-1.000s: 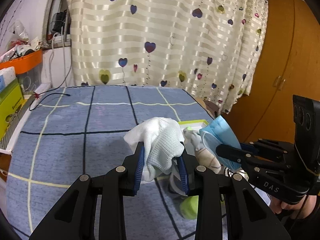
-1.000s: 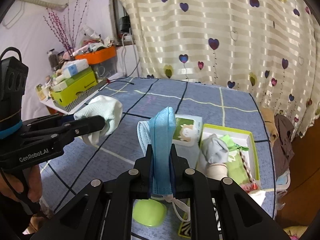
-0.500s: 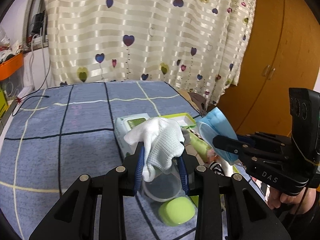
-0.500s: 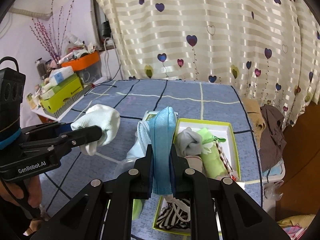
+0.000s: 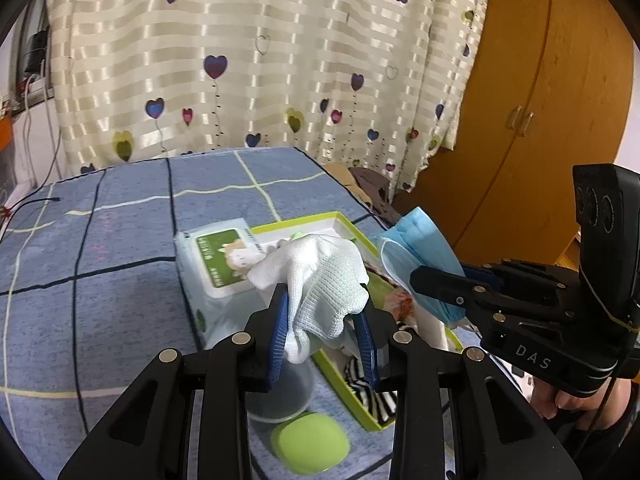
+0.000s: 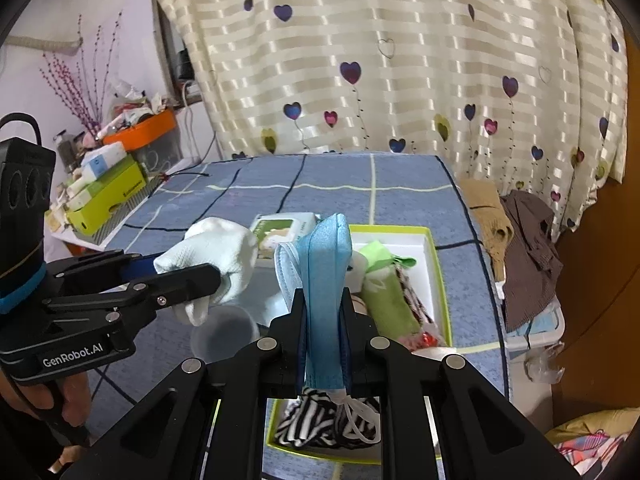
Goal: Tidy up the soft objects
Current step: 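Release the blue mask into the box with right tool while left tool lowers white sock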
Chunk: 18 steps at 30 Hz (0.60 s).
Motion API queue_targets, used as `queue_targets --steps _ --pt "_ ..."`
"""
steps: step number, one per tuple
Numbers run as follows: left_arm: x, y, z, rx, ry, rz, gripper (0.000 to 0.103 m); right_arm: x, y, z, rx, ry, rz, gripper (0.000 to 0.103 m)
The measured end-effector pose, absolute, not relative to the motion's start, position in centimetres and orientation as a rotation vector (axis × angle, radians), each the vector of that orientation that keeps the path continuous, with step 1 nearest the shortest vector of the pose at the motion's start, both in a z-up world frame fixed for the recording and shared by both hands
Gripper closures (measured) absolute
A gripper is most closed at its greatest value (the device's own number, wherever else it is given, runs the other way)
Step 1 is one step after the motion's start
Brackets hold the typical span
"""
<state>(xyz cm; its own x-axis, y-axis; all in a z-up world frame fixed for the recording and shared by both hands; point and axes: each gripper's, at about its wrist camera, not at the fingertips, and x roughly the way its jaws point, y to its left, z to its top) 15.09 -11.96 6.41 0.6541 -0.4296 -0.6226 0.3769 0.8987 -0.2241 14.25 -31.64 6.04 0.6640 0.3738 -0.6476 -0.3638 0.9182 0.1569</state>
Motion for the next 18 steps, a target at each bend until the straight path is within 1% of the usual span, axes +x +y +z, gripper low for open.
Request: queue_targets --steps 18 --pt "16.8 -13.5 6.1 -0.08 0.74 -0.49 0.07 15.0 -36.3 5.2 0.076 0.74 0.337 0.09"
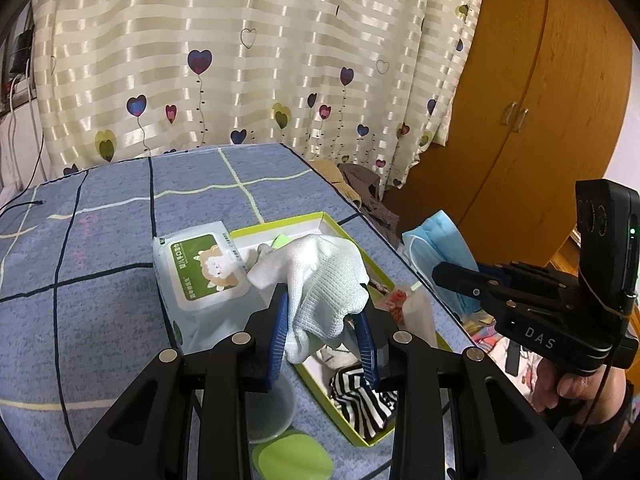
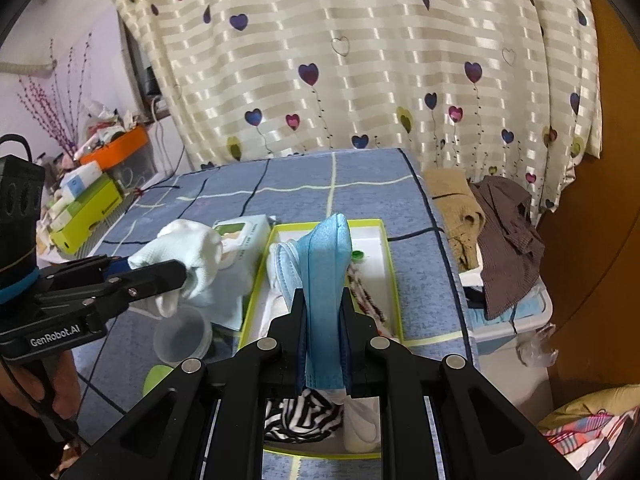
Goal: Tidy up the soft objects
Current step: 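Release the blue mask into the box with right tool while left tool lowers white sock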
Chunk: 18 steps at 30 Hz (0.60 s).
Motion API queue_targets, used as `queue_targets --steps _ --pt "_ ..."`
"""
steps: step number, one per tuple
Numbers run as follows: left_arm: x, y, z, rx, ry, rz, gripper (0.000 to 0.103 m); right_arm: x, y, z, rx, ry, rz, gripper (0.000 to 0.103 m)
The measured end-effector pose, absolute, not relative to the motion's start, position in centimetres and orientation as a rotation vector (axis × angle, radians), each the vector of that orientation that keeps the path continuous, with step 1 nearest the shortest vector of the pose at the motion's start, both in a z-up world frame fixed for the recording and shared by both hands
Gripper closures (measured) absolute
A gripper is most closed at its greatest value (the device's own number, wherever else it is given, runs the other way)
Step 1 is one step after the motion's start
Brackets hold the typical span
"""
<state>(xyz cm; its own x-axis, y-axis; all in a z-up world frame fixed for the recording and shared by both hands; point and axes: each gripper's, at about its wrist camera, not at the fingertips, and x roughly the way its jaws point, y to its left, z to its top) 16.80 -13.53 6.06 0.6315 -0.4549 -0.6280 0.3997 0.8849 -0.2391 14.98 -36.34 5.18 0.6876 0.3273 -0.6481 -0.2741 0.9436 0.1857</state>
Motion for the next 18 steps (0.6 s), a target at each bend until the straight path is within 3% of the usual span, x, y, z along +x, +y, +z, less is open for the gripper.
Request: queue_targets --steps 18 --pt "18.5 -13.1 4.9 -0.088 0.768 -0.483 0.07 22.7 -34.7 0.1 0.108 0.86 0.342 0.09"
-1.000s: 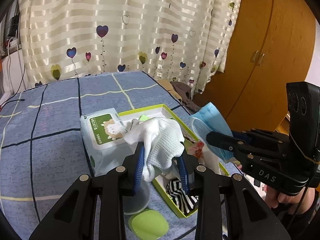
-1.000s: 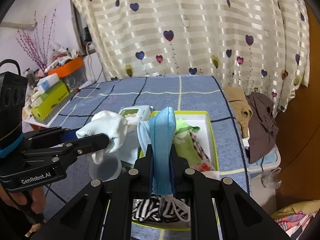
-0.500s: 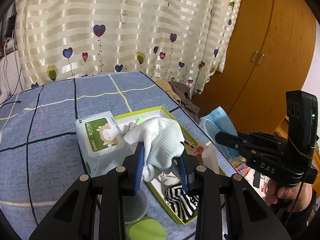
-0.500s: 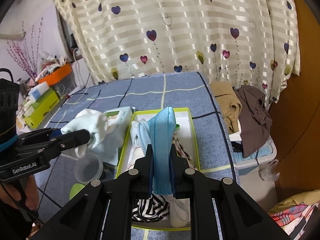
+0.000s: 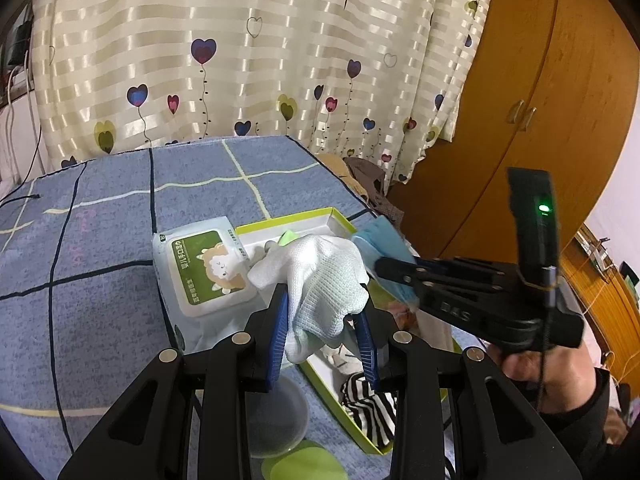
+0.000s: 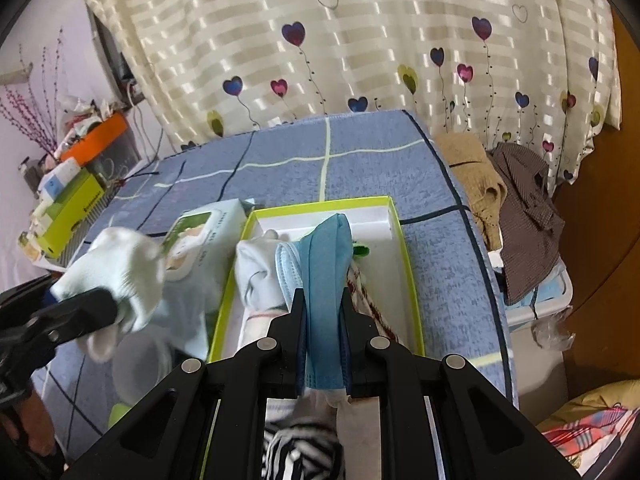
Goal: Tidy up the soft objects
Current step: 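Release the blue mask into the box with right tool while left tool lowers white sock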
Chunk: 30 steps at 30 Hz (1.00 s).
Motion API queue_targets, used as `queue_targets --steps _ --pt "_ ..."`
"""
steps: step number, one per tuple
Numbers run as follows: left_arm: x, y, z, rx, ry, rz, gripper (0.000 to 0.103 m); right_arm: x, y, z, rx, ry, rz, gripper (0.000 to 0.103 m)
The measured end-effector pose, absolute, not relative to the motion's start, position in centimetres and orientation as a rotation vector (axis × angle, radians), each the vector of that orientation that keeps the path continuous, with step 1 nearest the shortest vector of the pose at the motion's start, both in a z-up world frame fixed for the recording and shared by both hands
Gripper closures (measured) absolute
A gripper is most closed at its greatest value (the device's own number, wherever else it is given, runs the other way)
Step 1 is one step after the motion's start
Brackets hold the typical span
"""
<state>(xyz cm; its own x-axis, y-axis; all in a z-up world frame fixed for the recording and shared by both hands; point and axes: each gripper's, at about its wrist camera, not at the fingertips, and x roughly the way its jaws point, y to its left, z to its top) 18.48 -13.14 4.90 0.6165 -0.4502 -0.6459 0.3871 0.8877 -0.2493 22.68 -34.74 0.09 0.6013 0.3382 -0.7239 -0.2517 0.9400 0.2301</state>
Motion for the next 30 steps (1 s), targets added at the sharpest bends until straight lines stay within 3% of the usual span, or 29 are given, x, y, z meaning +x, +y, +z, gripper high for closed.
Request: queue_targets --steps 4,11,18,30 --pt "18.9 -13.0 4.7 -0.09 0.773 -0.478 0.07 24.6 -34.0 -2.0 0.102 0.926 0.355 0.088" --pt "19.3 -13.1 4.4 -0.087 0.785 -0.48 0.07 23.7 -34.4 -0.8 0.118 0.88 0.361 0.059" --pt "18.9 -14.4 4.7 -0.078 0.785 -0.501 0.07 21.2 -35.7 2.4 0.126 0.787 0.353 0.058" --pt "19.2 -19.8 2.6 0.024 0.885 -0.58 0.07 17.9 -40.0 2.3 0.185 0.765 0.305 0.058"
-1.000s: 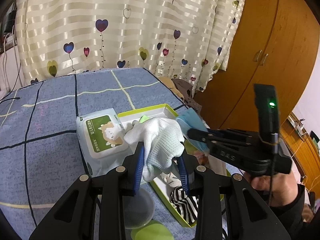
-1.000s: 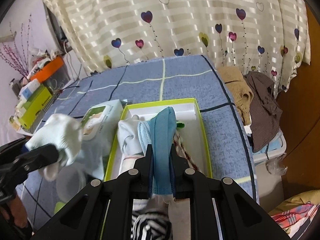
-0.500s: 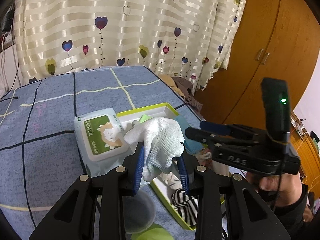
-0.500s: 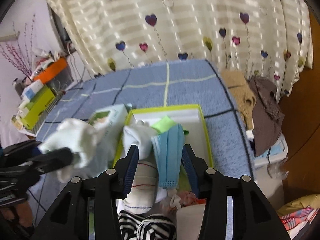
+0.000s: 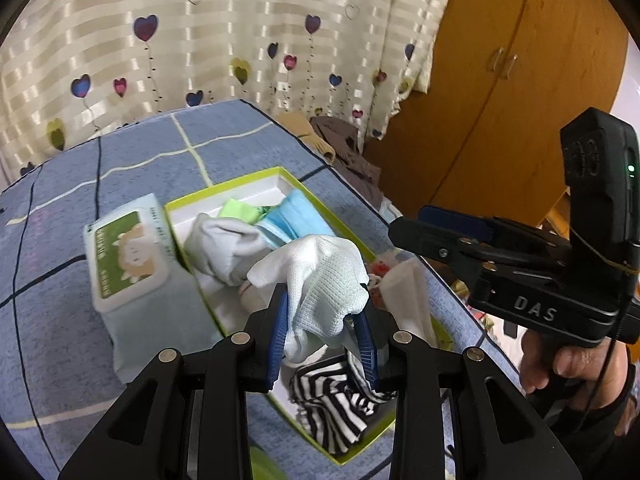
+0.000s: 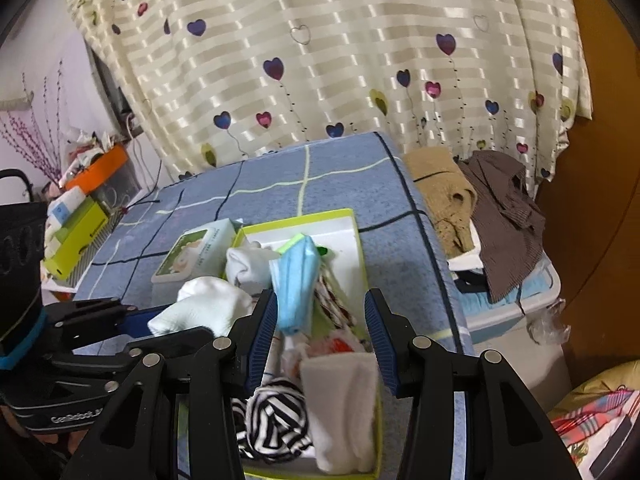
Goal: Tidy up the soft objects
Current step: 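Release the blue mask into the box with right tool while left tool lowers white sock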
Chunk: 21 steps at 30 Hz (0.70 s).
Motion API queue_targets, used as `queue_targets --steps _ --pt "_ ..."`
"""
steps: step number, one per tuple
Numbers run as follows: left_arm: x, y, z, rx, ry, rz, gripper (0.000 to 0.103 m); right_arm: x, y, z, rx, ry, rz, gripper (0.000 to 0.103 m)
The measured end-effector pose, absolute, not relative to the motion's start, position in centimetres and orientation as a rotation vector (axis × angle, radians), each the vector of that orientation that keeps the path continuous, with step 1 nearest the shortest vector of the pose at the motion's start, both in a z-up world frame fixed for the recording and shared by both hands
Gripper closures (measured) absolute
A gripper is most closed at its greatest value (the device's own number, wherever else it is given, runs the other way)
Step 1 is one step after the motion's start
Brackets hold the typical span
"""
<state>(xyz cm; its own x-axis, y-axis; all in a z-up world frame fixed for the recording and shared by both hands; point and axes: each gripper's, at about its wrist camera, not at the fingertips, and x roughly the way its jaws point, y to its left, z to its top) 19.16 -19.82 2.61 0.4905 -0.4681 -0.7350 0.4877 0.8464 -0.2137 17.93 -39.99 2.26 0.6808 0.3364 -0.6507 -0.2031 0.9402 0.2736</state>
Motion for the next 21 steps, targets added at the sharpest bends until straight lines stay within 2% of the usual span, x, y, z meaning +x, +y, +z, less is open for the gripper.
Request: queue_targets --steps 7,9,14,21 --pt "20.3 -21.7 0.5 0.05 0.955 -0.579 0.069 17.5 -41.2 1.6 0.21 0.772 0.3 0.058" --pt "20.3 -22.0 0.2 0.057 0.958 -0.579 0.065 17.5 -41.3 1.3 0.208 0.779 0.301 0.058" --pt "20.1 -22.3 0.4 0.073 0.951 -0.584 0.059 17.4 -41.3 1.3 0.209 0.776 0.303 0.058" --pt "19.4 -21.9 1.0 0.078 0.925 -0.575 0.058 17.1 -41.0 1.4 0.206 0.77 0.297 0.058"
